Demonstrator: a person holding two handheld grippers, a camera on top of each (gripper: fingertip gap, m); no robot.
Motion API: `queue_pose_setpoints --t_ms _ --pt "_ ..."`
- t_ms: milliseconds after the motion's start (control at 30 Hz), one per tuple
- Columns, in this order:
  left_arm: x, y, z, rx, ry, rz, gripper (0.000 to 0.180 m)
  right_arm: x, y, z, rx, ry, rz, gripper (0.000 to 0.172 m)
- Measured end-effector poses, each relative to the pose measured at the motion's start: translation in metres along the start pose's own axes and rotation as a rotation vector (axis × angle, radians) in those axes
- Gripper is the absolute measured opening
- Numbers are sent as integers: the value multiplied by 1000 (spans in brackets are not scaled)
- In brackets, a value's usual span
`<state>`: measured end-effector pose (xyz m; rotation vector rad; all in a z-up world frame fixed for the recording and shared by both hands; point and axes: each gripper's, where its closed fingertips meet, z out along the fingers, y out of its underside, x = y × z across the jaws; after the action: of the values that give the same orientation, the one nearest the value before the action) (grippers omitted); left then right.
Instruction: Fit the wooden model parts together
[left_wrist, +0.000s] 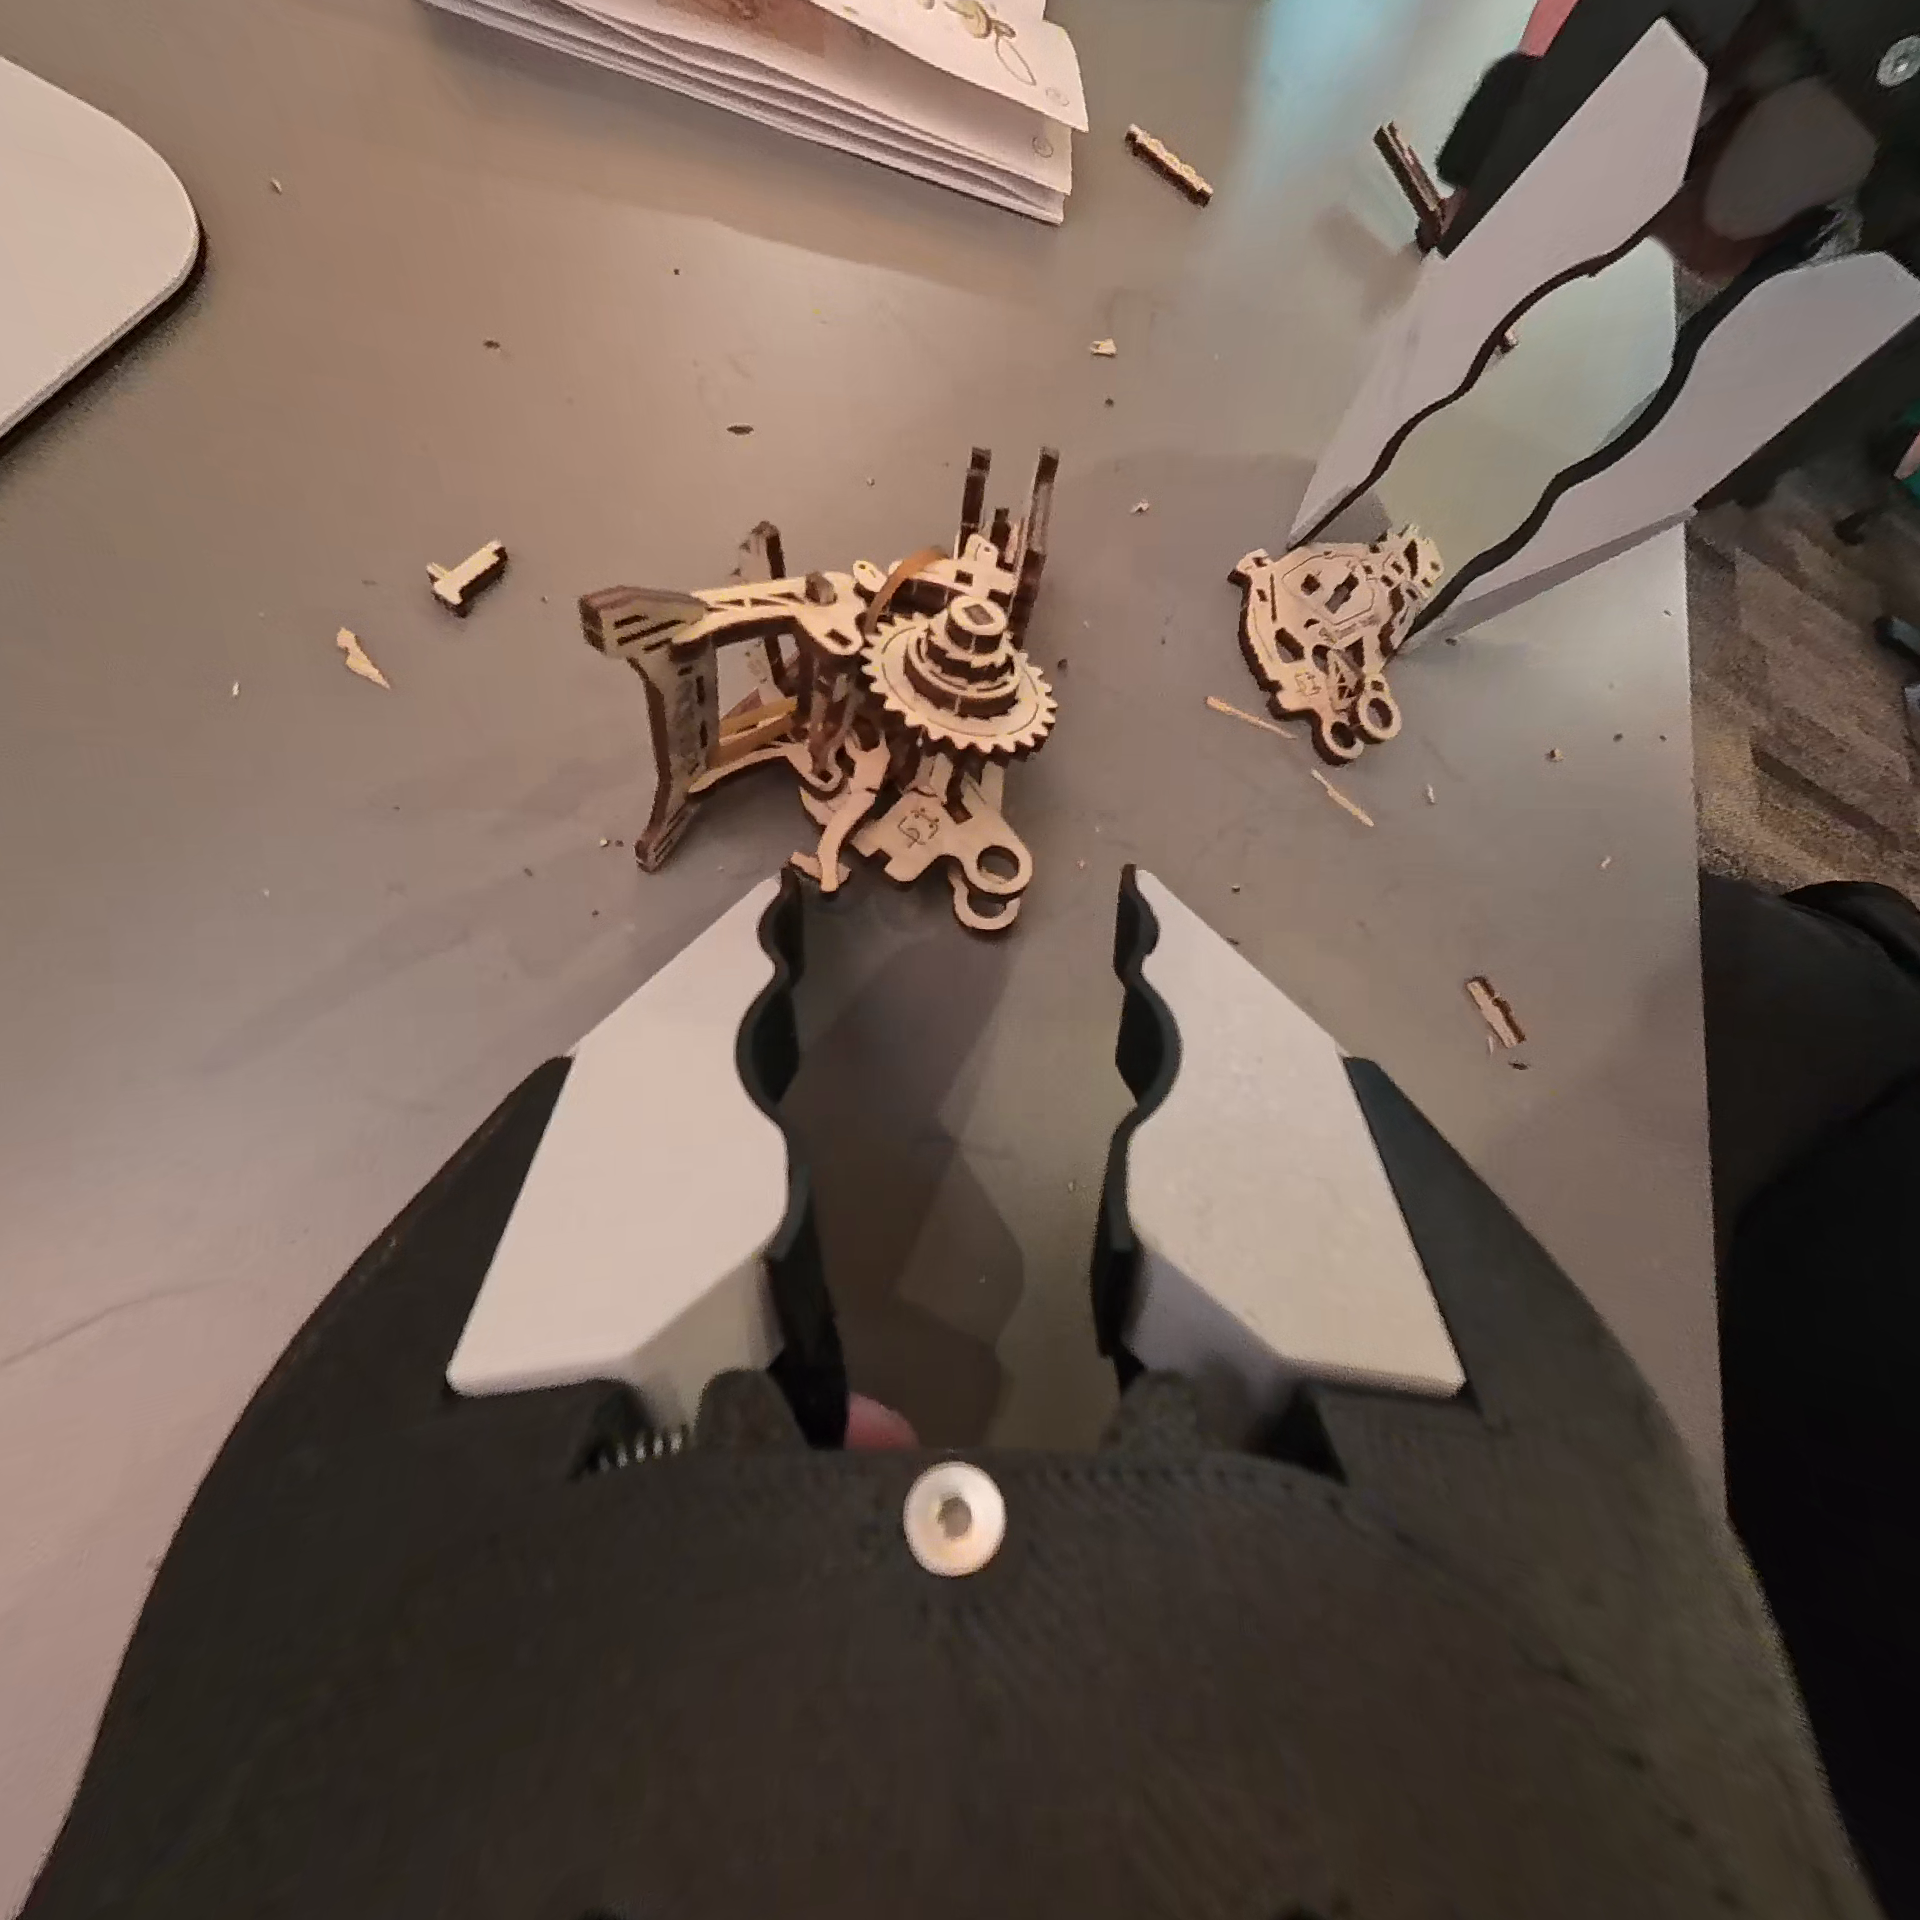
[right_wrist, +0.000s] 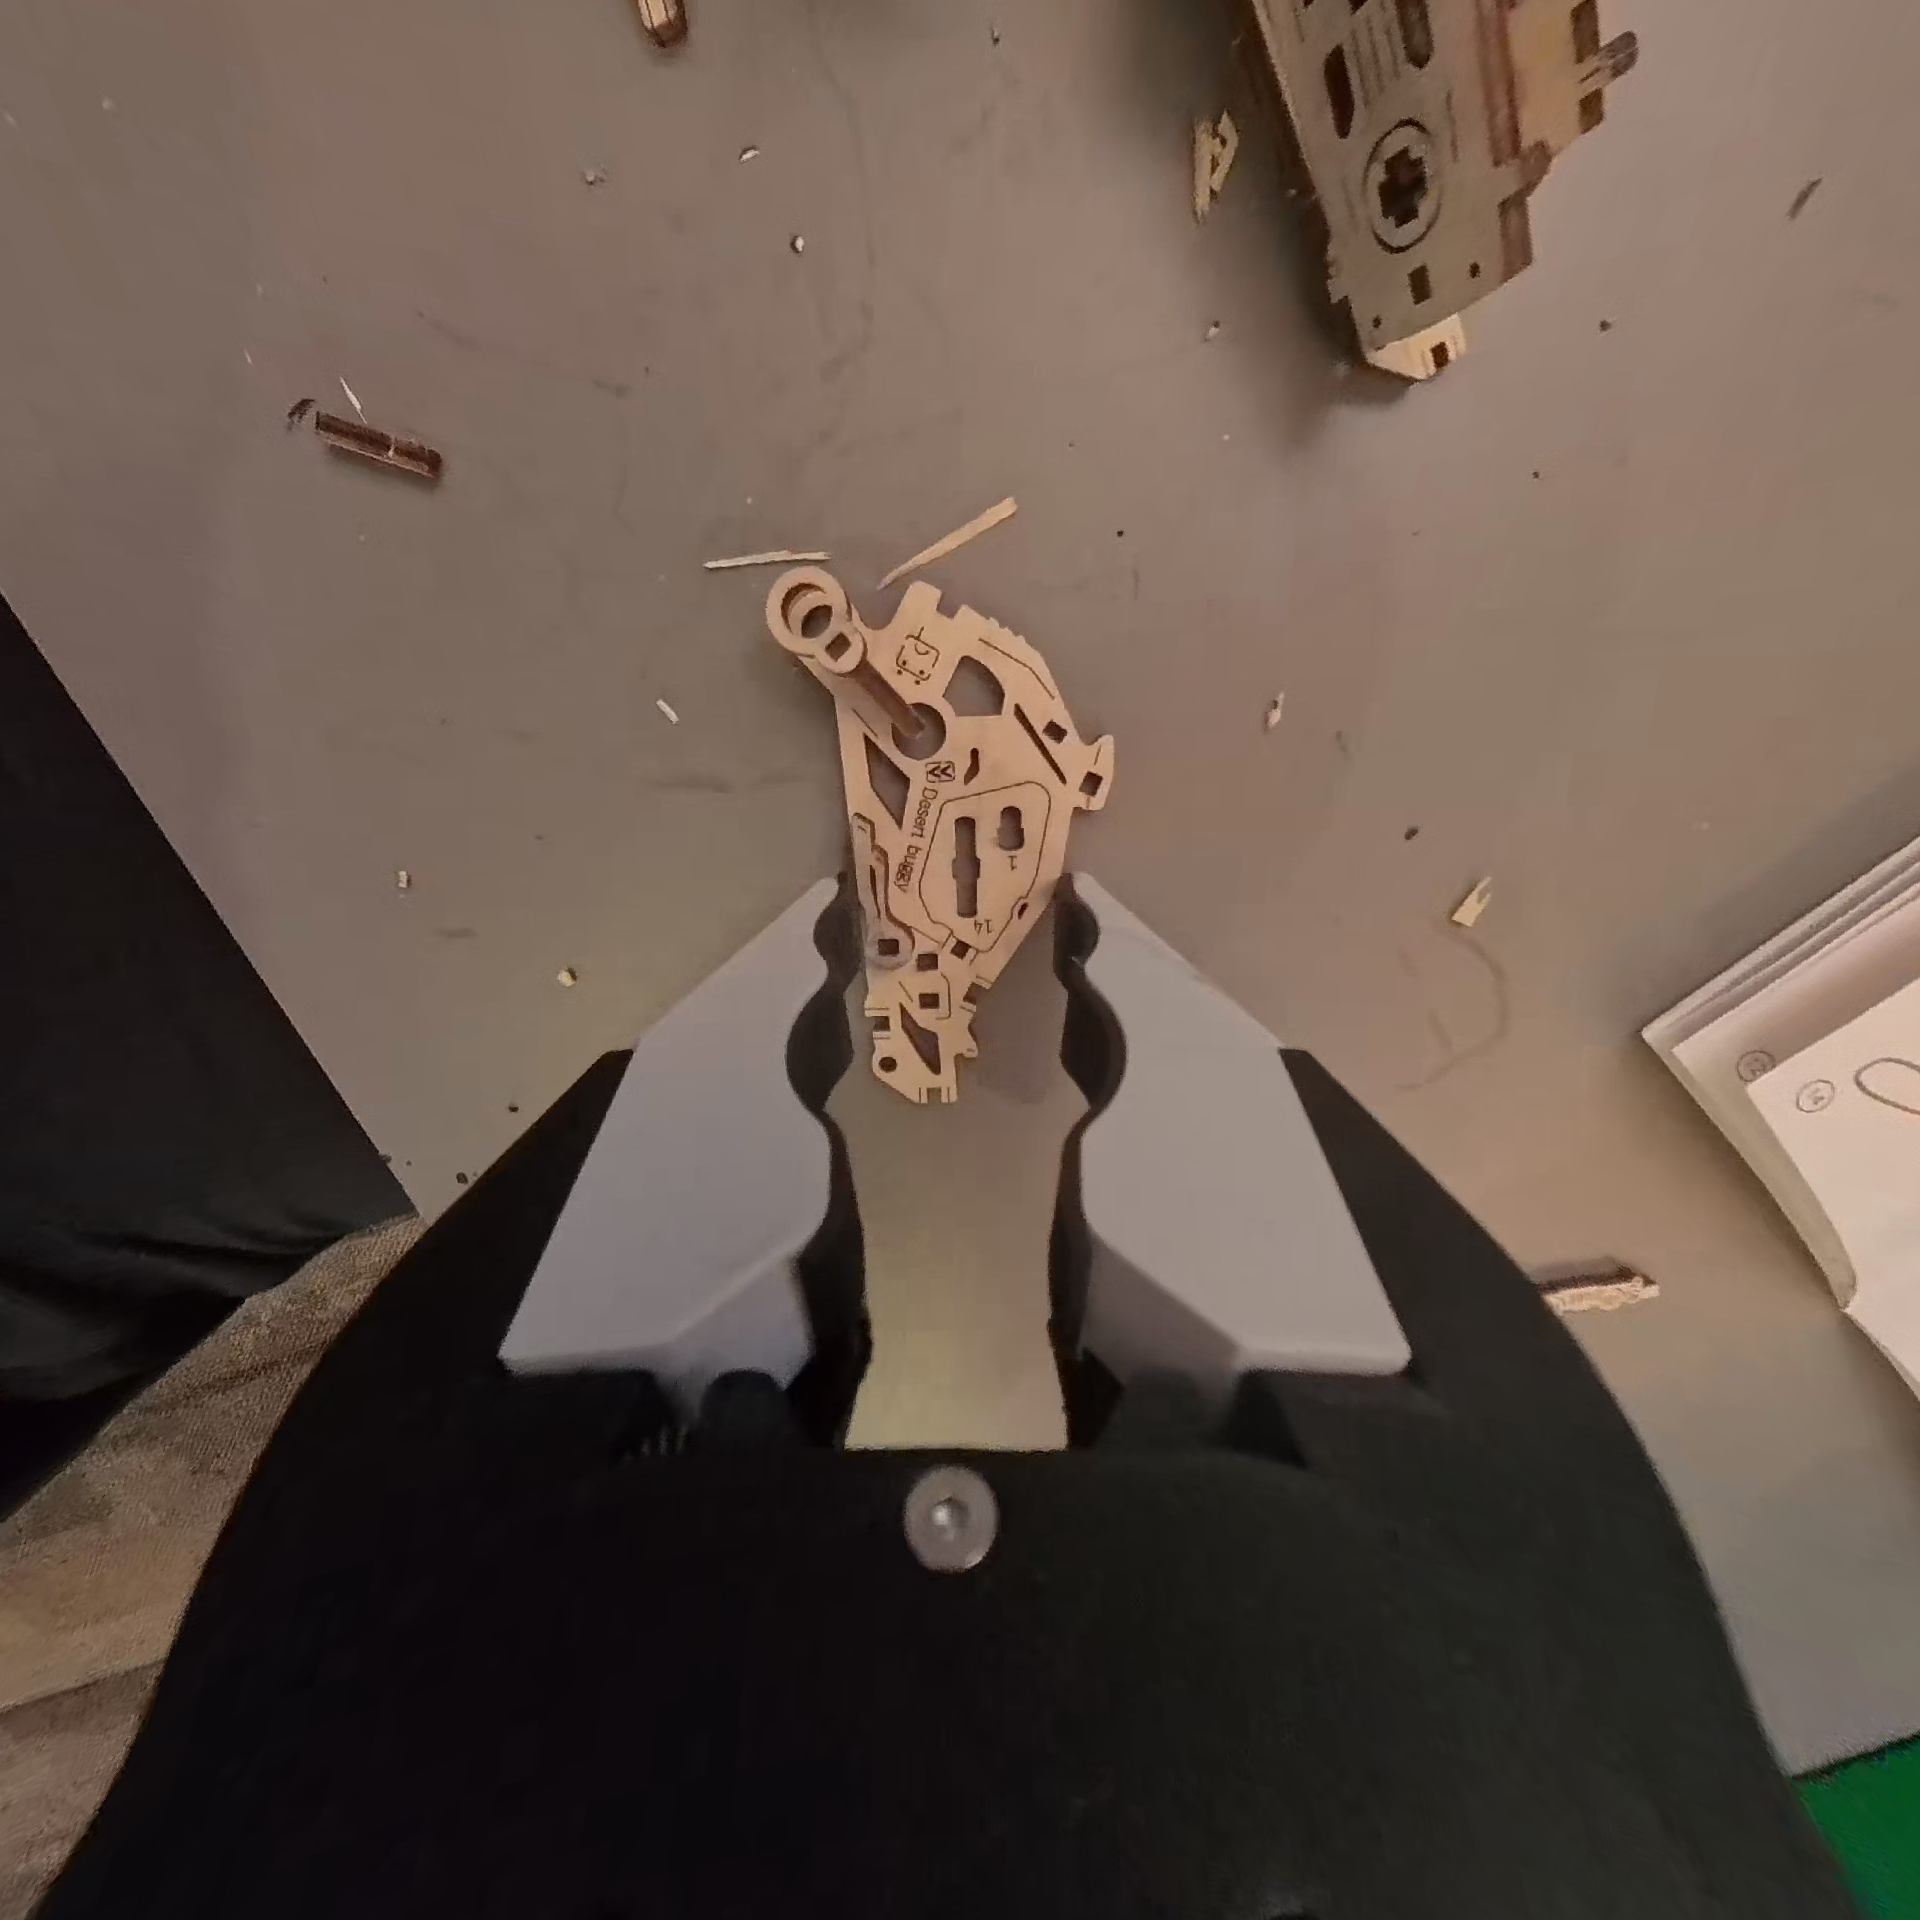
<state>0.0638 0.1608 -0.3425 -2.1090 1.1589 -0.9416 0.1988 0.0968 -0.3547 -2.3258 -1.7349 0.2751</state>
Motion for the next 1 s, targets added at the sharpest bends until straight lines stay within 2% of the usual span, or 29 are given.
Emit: queue_pose_setpoints --t_ms 167,300,500,633,800,900,1000 --pt "0 1 -1 -5 -7 21 63 7 -6 -12 49 79 -74 35" --pt "-3 1 -6 -1 -16 32 71 10 -23 -31 104 116 -136 35" --pt "0 -20 -23 125 2 75 77 27 -53 -60 168 134 -226 35" --pt "0 -29 -23 185 -24 152 85 38 -85 -72 189 79 -325 35" --pt "-11 -35 -15 191 -140 248 100 54 -118 -57 179 -56 -404 35" --pt "-15 -46 -16 242 -174 273 103 58 -123 -39 135 -145 -427 35" --pt "-17 -46 -11 218 -175 282 102 59 -123 -27 94 -194 -466 35"
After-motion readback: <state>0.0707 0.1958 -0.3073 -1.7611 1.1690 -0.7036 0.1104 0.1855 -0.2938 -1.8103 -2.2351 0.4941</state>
